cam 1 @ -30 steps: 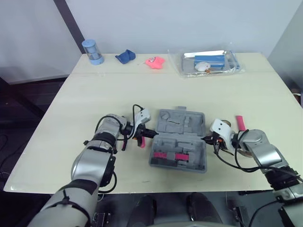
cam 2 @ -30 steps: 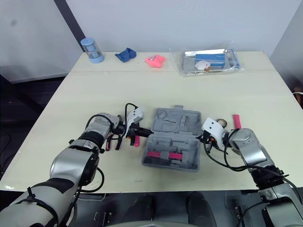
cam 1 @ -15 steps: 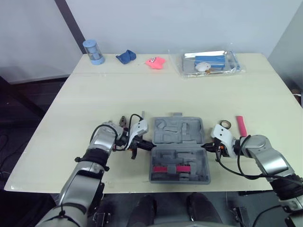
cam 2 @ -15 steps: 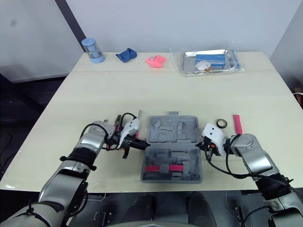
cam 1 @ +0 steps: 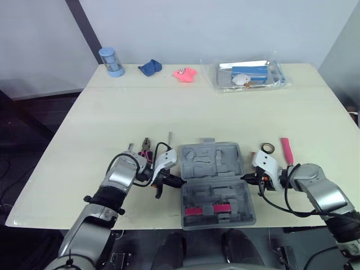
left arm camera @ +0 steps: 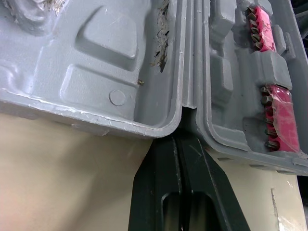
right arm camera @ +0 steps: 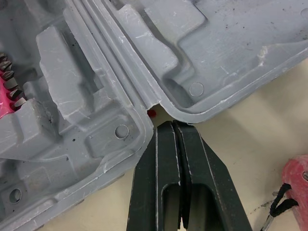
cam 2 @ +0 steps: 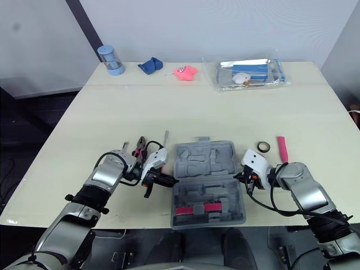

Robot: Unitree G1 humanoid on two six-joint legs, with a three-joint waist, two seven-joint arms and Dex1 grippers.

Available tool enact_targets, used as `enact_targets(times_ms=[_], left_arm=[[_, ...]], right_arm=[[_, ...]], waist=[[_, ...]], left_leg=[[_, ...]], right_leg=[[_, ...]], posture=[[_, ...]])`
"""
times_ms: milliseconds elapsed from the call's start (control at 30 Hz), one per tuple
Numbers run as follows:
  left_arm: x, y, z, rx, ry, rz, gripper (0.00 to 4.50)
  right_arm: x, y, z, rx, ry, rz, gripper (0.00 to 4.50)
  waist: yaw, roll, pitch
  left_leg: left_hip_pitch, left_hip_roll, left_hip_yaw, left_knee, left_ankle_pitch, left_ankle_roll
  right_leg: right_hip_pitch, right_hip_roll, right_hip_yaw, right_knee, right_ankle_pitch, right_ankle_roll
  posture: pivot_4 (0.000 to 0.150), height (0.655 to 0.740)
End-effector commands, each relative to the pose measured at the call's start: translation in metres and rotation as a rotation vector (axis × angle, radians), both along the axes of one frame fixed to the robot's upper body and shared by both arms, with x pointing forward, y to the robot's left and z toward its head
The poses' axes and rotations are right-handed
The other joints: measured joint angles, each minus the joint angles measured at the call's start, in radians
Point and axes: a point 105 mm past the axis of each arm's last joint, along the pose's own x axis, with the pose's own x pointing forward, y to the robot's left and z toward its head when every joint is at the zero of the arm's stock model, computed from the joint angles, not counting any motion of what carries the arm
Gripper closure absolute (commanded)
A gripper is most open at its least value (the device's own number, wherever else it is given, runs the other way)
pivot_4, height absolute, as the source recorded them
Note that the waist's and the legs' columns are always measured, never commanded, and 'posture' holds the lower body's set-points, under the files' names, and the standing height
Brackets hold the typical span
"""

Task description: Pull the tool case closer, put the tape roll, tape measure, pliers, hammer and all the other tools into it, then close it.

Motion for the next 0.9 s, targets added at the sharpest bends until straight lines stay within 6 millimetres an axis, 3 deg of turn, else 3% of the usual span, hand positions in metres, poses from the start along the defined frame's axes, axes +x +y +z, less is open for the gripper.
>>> enact_targets(times_ms=[33,900], left_arm=[[-0.005,-0.004,0.0,-0.002,-0.001,-0.033,4.5],[-0.03,-0.004,-0.008,0.033,0.037,-0.141,4.5]], right_arm=[[-0.006,0.014,0.01,0.048,-0.019,0.054,4.48],[-0.034,0.017,0.003,0.064,0.104,0.075,4.48]], waist=[[0.0,0.0,0.0],[0.001,0.0,0.0]], left_leg=[[0.0,0.0,0.0,0.0,0.0,0.0],[0.0,0.0,0.0,0.0,0.0,0.0]], right_leg=[[0.0,0.0,0.0,0.0,0.0,0.0],[0.0,0.0,0.0,0.0,0.0,0.0]], posture=[[0.15,0.74],[0.15,0.74]])
